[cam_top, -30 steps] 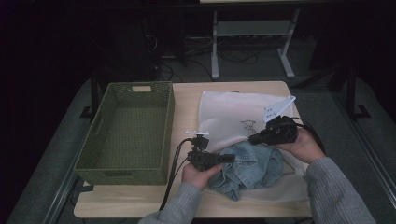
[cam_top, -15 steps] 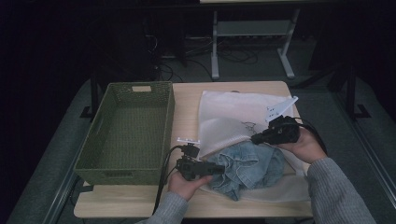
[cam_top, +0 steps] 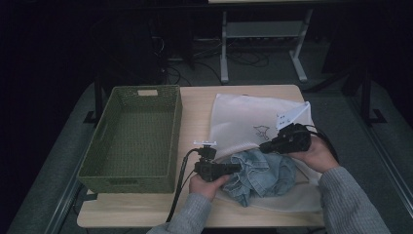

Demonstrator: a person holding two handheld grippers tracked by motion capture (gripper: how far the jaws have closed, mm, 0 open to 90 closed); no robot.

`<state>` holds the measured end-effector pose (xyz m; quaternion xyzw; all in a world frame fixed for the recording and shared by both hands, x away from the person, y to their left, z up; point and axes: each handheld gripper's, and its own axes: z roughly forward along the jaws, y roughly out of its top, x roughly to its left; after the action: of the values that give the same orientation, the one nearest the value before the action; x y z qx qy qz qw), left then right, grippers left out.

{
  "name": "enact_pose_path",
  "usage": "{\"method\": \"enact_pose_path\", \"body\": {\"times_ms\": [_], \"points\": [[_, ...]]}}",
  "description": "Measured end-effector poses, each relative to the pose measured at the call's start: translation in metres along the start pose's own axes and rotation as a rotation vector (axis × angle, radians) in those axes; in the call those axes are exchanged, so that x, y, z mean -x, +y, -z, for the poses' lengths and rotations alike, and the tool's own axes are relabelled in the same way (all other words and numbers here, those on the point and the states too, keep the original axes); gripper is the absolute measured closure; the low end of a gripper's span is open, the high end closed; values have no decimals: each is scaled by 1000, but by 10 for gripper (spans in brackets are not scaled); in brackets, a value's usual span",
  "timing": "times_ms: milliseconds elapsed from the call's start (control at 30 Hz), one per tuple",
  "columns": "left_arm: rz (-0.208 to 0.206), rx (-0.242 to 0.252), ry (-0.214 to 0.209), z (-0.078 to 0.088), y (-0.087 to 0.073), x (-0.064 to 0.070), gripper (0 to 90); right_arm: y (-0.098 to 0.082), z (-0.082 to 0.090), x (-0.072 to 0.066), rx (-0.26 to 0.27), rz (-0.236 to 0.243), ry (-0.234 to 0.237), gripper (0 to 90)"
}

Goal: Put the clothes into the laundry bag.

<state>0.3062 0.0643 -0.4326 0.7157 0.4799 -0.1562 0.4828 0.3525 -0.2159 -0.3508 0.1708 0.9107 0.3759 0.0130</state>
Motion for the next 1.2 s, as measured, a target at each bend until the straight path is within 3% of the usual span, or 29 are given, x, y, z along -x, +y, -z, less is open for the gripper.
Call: {"method": "enact_pose_path", "body": {"times_ms": [200,300,400,467,533,600,667,900,933,967,1000,1200], "points": [[3,-16,-18,5,-5,-4,718,-7,3,1,-12,-12,-20,786],[8,-44,-55,0,-7,-2,550,-8,2,2,-26,-20,-33,788],[-7,-61,-59,-7,-8,3,449,-6,-3,1,-39,-10,-30,837],[-17,-65,-42,-10,-8,4,468,-3,-8,0,-52,-3,-25,855],[-21,-54,-28,-12,-8,3,623,0,-11,-2,-56,10,-17,868],[-16,-30,-41,-13,-8,2,749,4,-12,-4,-48,17,-7,870],[-15,5,-52,-12,-8,3,816,7,-12,-6,-37,28,4,872],[-8,84,-69,-5,-1,10,849,20,-1,-13,-7,61,18,875],[-17,126,-49,0,1,13,849,21,2,-14,12,68,26,876],[-17,132,-47,1,2,13,850,24,7,-17,45,67,44,876],[-12,133,-44,1,2,13,850,24,8,-18,45,71,42,876],[6,118,-52,-1,-8,5,783,14,2,-13,-3,47,23,858]]}}
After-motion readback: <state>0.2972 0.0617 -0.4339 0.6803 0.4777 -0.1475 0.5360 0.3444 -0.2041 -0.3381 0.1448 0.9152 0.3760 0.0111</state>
